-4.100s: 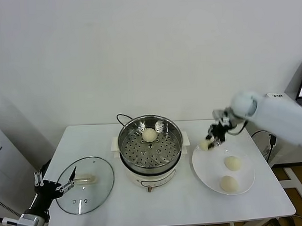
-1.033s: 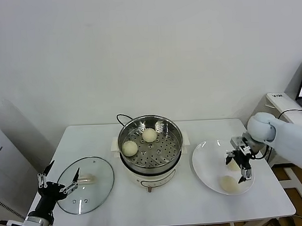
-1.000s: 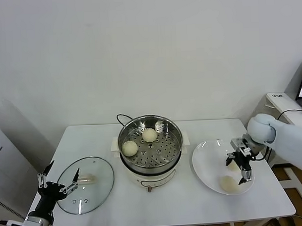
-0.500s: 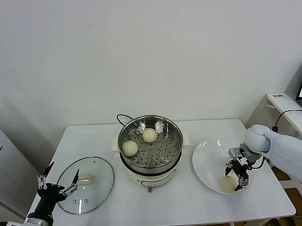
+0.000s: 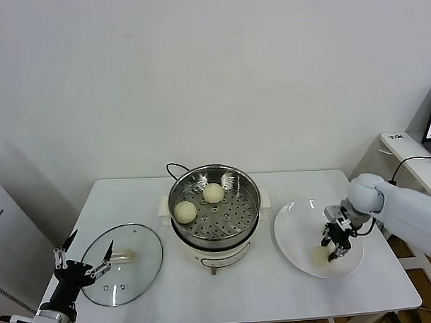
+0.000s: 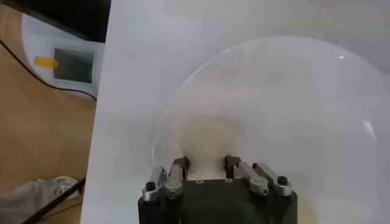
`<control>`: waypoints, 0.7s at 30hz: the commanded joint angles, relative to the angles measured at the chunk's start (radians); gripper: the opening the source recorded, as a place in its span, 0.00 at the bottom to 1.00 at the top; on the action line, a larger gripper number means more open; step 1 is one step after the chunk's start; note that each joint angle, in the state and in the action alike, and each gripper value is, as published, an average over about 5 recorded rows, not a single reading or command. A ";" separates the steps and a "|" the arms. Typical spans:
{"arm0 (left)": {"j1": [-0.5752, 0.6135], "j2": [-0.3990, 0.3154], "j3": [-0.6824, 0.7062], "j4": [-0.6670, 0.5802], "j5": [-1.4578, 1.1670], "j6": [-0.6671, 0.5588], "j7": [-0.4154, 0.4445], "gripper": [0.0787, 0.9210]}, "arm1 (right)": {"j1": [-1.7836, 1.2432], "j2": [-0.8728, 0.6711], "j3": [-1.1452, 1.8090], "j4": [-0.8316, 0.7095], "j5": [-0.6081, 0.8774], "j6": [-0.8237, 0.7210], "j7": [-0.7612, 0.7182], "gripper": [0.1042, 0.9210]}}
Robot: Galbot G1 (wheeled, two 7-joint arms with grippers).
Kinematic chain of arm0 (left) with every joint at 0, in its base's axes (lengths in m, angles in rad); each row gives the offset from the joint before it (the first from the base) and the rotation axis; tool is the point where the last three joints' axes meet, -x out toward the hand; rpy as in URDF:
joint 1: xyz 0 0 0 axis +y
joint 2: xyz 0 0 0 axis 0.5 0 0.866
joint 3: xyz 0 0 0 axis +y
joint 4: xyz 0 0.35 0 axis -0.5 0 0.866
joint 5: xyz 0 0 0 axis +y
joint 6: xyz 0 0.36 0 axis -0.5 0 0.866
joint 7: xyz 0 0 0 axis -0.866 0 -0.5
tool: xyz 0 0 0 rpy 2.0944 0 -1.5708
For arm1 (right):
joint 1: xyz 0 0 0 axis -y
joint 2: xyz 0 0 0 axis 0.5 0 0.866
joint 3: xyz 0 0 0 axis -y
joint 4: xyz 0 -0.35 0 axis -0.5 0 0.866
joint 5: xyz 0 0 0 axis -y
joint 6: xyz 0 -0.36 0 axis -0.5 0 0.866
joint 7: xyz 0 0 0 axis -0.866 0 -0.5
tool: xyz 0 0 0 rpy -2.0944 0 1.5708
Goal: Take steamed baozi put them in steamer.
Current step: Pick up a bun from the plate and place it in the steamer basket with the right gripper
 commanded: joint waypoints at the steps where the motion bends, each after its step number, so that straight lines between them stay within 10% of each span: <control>1: -0.003 -0.002 0.000 -0.001 -0.001 0.001 0.000 0.88 | 0.523 0.166 -0.238 -0.154 0.241 0.089 -0.038 0.34; 9: -0.011 -0.012 0.001 -0.001 -0.001 0.001 0.000 0.88 | 0.723 0.350 -0.305 -0.062 0.297 0.208 -0.021 0.34; 21: -0.002 -0.018 -0.018 -0.003 -0.018 -0.003 0.000 0.88 | 0.420 0.459 -0.232 0.342 -0.133 0.416 0.050 0.34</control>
